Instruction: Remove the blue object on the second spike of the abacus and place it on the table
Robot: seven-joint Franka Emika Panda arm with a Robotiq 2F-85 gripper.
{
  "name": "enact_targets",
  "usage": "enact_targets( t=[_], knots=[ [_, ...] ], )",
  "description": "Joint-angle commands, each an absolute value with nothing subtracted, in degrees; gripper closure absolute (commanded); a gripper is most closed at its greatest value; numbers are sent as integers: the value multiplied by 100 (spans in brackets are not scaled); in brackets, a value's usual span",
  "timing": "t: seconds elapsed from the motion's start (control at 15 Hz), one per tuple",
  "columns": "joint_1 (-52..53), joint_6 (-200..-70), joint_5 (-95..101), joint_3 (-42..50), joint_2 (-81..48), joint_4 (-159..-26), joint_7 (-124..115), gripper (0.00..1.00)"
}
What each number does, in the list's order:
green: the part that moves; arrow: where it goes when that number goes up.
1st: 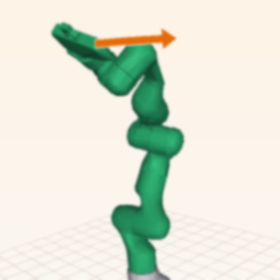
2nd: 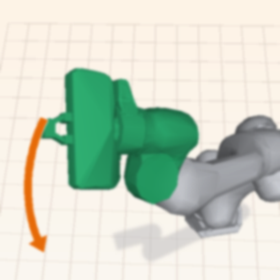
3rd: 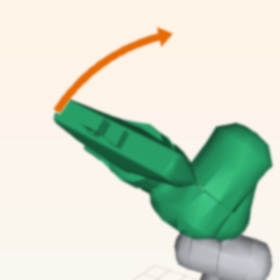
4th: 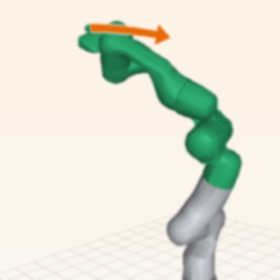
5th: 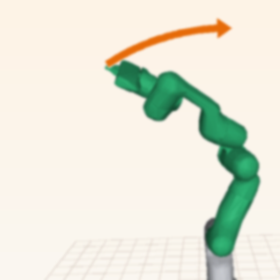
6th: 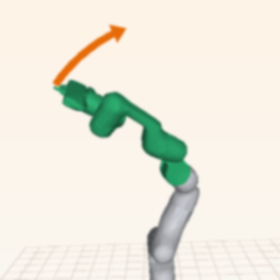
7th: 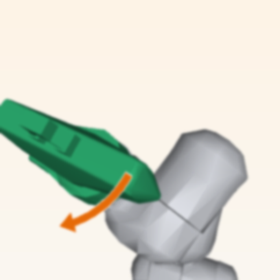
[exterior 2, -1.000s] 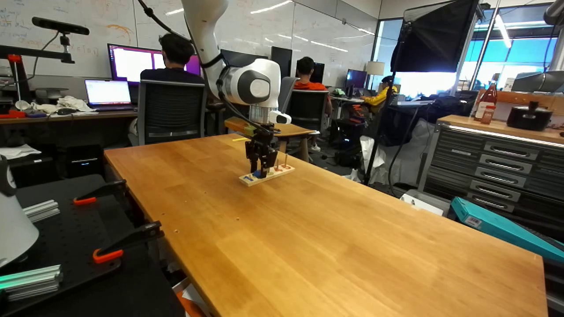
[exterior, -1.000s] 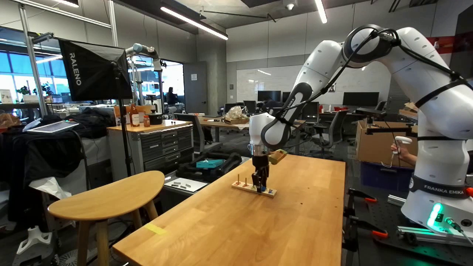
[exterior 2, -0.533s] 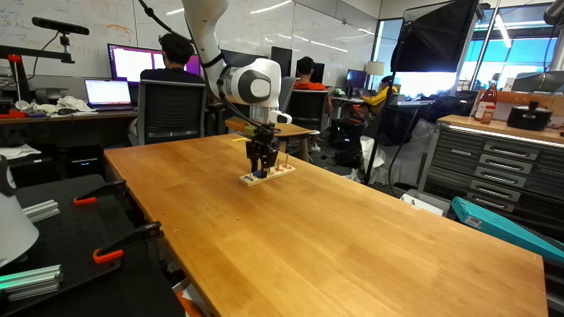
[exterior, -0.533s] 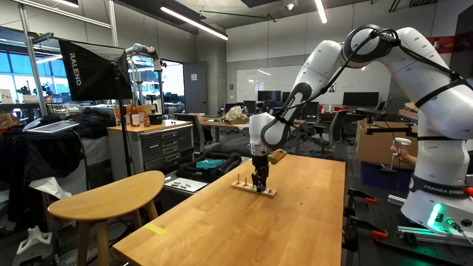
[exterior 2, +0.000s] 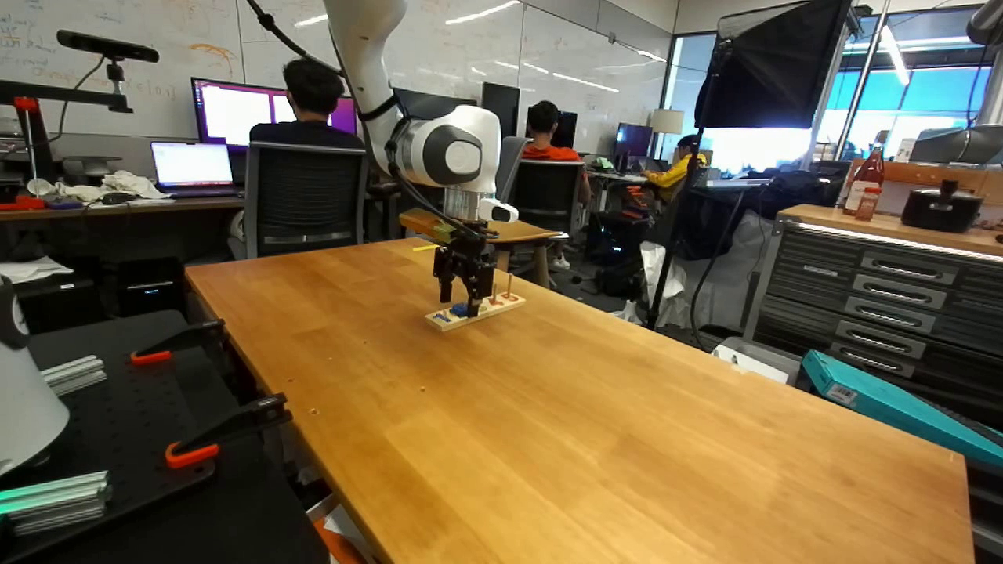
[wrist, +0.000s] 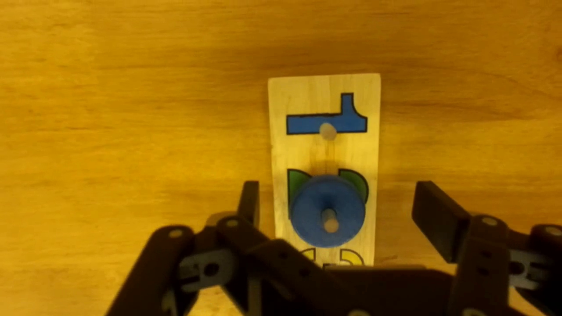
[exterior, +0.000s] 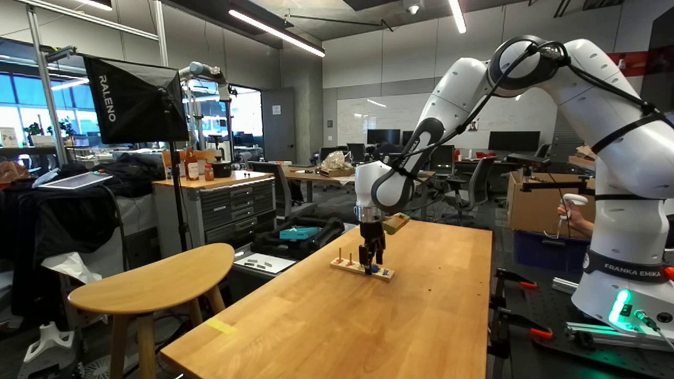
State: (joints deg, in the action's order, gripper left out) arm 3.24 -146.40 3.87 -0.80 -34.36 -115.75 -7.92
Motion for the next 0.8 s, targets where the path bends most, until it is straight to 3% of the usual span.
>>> enact_targets(
  t=[0.0, 0.13, 0.2, 0.33, 0.73],
  knots=[
    [262, -14489, 165, -148, -3484, -11436, -583, 0],
    [260, -14481, 129, -159, -3479, -11436, -565, 0],
    [264, -14505, 127, -158, -3482, -11438, -560, 25],
    [261, -14502, 126, -158, -3493, -11430, -547, 26],
    [241, -14510, 117, -157, -3520, -11393, -528, 72]
  ],
)
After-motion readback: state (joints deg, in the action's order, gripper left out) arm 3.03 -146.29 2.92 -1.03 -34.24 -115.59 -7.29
